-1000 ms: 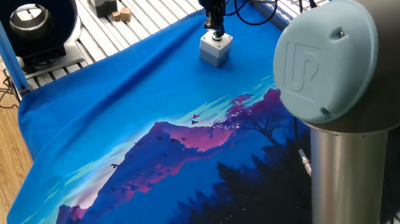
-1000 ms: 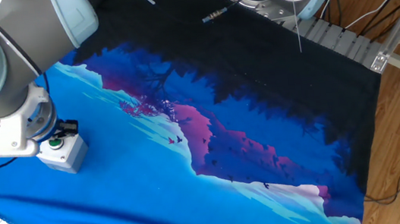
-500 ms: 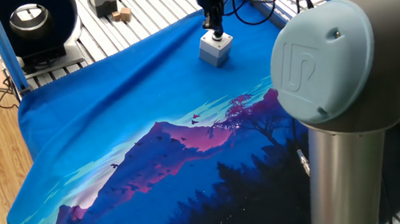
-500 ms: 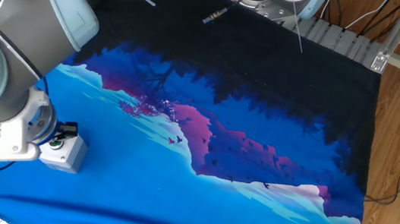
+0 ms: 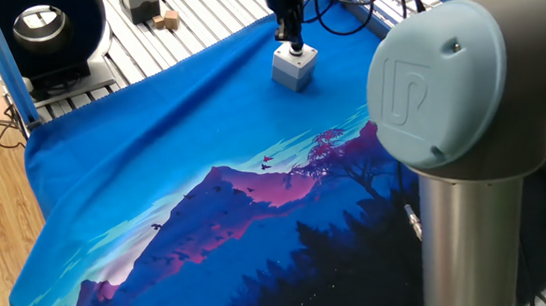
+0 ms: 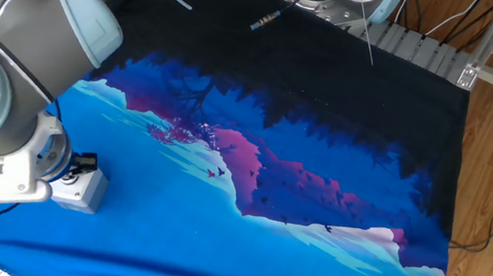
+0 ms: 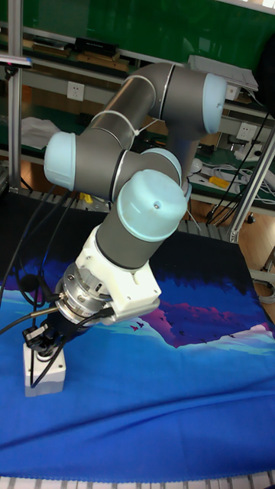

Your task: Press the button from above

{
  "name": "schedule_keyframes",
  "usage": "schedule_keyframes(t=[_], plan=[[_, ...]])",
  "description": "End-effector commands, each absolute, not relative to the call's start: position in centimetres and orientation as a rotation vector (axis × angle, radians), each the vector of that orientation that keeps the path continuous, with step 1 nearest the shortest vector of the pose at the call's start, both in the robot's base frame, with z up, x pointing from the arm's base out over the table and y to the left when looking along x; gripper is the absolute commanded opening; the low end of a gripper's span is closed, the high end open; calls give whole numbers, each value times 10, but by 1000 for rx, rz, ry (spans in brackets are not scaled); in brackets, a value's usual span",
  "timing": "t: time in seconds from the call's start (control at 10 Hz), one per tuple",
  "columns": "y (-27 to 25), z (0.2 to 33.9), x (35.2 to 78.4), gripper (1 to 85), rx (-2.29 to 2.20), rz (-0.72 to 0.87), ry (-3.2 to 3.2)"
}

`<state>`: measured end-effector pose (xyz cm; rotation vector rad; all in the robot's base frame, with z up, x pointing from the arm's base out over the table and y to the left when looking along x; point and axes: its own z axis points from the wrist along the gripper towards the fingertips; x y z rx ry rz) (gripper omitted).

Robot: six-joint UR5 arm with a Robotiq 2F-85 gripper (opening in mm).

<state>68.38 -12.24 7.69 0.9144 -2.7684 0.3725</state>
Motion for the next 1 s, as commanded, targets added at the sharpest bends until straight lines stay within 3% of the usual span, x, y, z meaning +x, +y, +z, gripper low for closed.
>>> schedule_keyframes(t=[0.0,0.2,0.3,0.4,0.9], plan=[[-122,71,687,10,919,376,-2763],[-102,88,688,10,863,443,-2726],[-82,90,691,10,863,376,-2741],[-84,88,693,10,904,313,-2745],[-103,127,682,10,924,306,-2688]])
